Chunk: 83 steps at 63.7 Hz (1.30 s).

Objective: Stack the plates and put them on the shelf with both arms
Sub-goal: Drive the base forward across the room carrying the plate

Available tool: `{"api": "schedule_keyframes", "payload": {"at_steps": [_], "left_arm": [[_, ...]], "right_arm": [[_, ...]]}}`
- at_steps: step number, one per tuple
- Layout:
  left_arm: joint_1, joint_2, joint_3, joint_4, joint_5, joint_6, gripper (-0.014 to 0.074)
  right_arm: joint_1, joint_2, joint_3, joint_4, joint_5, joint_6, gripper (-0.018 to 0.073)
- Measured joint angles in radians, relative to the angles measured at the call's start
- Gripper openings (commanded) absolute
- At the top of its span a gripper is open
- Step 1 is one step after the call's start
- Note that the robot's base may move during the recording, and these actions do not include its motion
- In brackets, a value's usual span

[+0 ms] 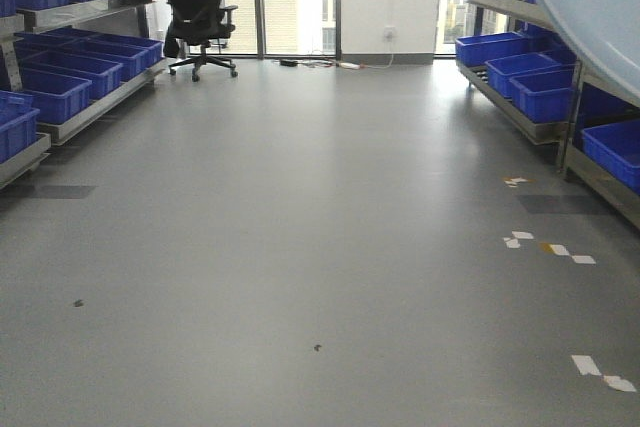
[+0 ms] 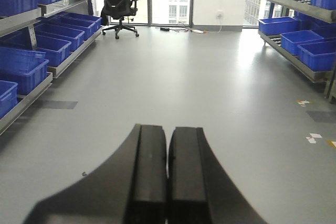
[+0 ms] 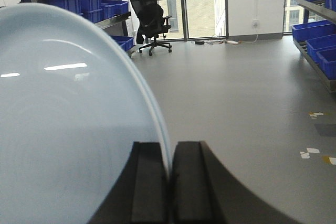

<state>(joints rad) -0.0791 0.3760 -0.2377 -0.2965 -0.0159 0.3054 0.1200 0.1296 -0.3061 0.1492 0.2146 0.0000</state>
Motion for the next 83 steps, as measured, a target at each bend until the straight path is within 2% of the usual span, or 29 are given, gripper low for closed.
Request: {"api": "schedule_keyframes", "payload": {"at_steps": [83], "left_arm": [[0.0, -0.001, 0.0, 0.0, 0.0, 0.0, 0.008]], "right_arm": [[0.0, 0.0, 0.0, 0.0, 0.0, 0.0, 0.0048]]}}
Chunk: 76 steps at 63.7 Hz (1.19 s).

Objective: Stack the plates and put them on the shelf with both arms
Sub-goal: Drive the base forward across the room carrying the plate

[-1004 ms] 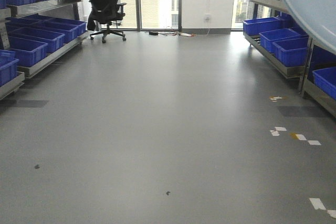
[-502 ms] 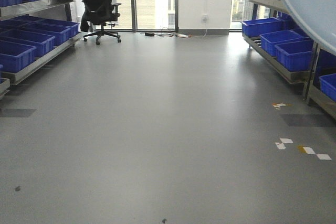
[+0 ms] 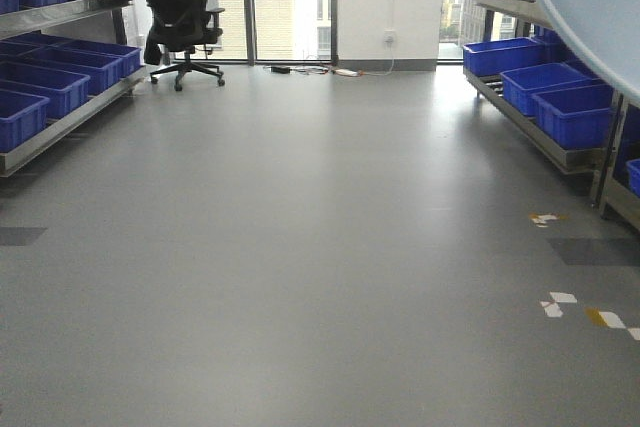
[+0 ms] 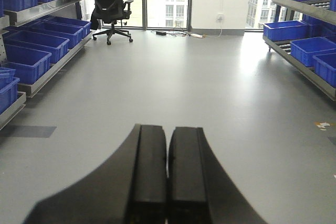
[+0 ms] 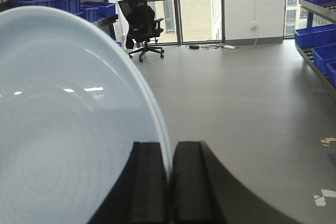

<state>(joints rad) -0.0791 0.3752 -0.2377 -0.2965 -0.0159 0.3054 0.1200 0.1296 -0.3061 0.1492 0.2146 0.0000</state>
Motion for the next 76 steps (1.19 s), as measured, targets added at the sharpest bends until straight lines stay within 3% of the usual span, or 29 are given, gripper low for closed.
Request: {"api": "schedule_keyframes", "payload": {"at_steps": [76], "left_arm": [[0.0, 0.0, 0.0, 0.0, 0.0, 0.0, 0.008]], "right_arm": [[0.0, 0.0, 0.0, 0.0, 0.0, 0.0, 0.0048]]}}
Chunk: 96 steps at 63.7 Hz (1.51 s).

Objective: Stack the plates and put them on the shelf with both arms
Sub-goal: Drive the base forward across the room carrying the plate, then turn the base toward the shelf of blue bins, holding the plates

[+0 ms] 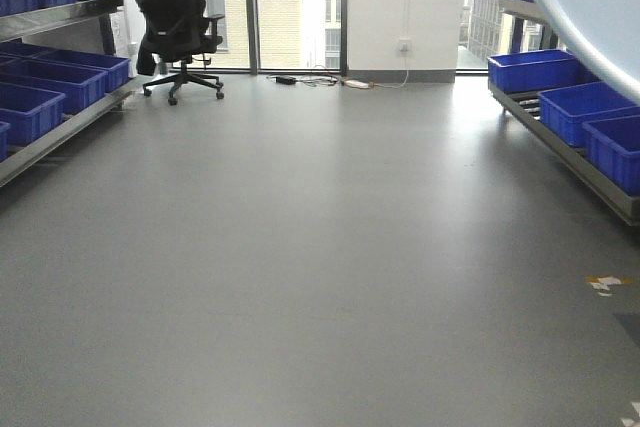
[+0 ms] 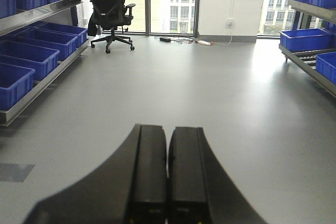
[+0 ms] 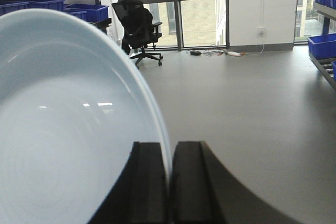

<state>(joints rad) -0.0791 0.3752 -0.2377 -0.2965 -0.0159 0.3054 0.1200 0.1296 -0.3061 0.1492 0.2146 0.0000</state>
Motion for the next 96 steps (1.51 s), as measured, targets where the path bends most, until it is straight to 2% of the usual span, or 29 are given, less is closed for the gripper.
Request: {"api": "schedule_keyframes", "payload": {"at_steps": [96], "left_arm": [[0.0, 0.0, 0.0, 0.0, 0.0, 0.0, 0.008]], "right_arm": [[0.0, 0.0, 0.0, 0.0, 0.0, 0.0, 0.0048]]}}
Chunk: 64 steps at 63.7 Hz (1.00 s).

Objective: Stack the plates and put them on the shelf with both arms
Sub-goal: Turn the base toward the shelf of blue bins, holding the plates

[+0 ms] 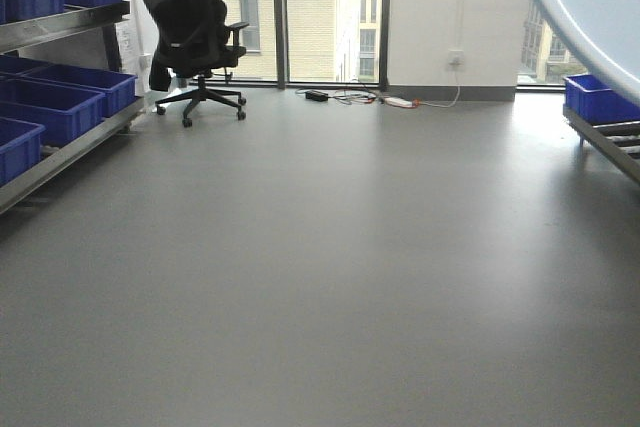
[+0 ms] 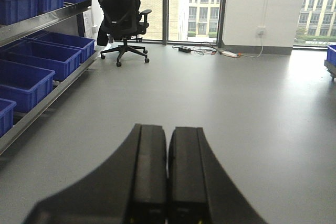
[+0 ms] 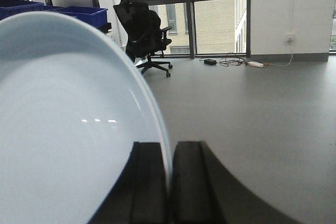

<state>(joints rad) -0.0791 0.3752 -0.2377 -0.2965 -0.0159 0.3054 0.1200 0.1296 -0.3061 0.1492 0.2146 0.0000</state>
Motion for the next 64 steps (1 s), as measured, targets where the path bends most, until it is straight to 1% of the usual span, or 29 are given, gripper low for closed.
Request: {"api": "schedule_keyframes", "payload": {"at_steps": [64], "left_arm": [[0.0, 0.0, 0.0, 0.0, 0.0, 0.0, 0.008]], "right_arm": [[0.0, 0.0, 0.0, 0.0, 0.0, 0.0, 0.0048]]}}
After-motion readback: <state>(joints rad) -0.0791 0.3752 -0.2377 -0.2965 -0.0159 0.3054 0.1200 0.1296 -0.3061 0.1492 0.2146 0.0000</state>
